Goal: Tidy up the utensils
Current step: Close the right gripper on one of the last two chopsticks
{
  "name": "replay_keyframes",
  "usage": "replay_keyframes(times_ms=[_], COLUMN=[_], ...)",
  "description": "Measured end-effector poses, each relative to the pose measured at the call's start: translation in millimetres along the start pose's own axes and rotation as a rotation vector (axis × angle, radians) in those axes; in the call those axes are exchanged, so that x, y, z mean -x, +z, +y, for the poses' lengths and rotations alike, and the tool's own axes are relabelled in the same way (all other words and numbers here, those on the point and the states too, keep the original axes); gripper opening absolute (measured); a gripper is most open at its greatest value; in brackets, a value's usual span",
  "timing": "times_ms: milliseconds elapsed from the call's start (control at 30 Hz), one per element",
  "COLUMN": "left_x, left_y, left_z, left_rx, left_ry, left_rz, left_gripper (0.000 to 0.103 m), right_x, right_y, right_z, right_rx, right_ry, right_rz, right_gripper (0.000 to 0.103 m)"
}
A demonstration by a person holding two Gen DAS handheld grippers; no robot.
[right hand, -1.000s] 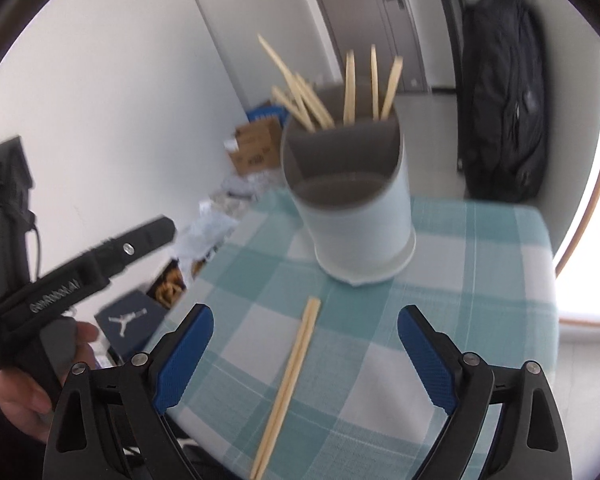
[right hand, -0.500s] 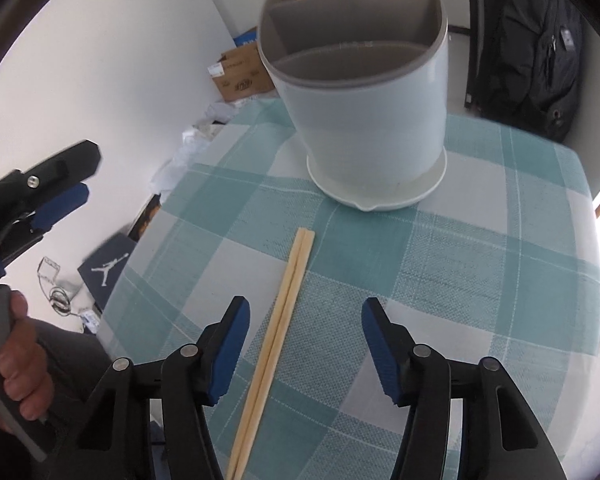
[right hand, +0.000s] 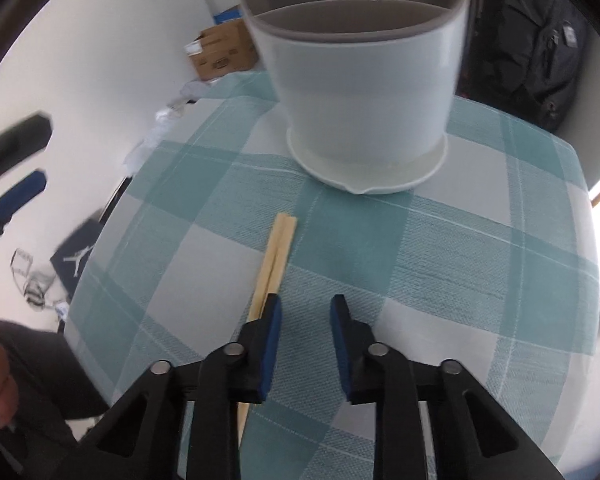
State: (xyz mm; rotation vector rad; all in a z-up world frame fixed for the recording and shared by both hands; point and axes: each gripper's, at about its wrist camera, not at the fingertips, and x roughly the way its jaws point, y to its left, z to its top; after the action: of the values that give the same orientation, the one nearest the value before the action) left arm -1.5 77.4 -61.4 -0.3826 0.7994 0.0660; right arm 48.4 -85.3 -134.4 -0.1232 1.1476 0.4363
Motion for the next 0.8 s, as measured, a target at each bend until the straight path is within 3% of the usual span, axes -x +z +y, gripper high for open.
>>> replay_keyframes(times_ms=[67,300,567,800], left_x=[0,1,-2,-4], left_y=[1,1,4,4], left_z=[1,1,15,14], left_rx=[-0.004,-0.006,0.073,0.074], left_ry=[-0.011,-0.003,-0.026,-0.015], left_rz=[0.006,0.007,0.041,0.045], left_gripper=[0.087,0.087,0.087,0.087], right_x=[-1,-3,-8,-13], right_y=[2,9,7,19], right_z=[3,7,12,21], right_rx=[0.03,0.03,0.026,0.065], right_ry=[-0.034,-0.057,0.007,-0.06], right_rz=[0.002,0.024,0.021,0.034], right_gripper=[0.015,0.016,0.016,0.016])
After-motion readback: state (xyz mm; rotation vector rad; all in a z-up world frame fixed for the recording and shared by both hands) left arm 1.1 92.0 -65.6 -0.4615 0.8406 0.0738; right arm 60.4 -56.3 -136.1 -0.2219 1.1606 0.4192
